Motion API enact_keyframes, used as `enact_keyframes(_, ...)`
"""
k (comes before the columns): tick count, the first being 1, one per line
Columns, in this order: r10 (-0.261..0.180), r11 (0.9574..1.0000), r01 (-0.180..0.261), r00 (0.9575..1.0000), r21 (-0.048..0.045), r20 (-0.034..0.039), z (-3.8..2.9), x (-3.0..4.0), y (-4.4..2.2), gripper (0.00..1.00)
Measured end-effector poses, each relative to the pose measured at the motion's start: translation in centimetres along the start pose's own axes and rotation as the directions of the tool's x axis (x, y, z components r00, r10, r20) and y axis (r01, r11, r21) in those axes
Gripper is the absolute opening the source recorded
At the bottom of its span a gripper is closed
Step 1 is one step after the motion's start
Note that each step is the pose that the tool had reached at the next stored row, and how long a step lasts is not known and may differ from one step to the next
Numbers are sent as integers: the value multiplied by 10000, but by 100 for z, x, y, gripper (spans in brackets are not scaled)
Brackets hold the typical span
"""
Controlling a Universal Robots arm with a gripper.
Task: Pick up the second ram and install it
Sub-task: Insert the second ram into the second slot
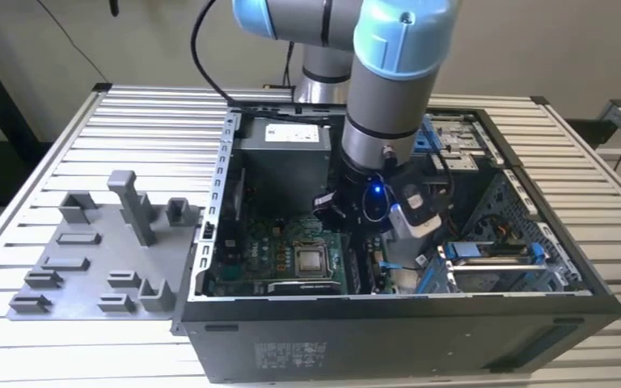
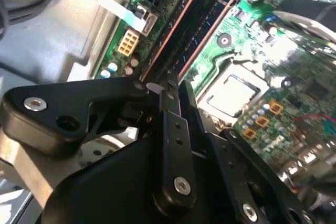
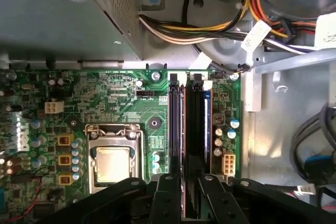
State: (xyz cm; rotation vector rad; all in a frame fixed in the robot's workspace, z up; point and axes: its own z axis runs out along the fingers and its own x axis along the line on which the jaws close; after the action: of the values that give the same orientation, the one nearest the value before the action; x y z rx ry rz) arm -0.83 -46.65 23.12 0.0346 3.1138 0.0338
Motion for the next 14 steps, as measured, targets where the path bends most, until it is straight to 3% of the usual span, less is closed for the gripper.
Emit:
enact_keyframes(6, -1, 10000, 1, 10000, -8, -1, -244, -7, 5, 22)
enact_keyframes(14, 0, 10000, 0, 10000, -35, -2, -261, -8, 6, 22)
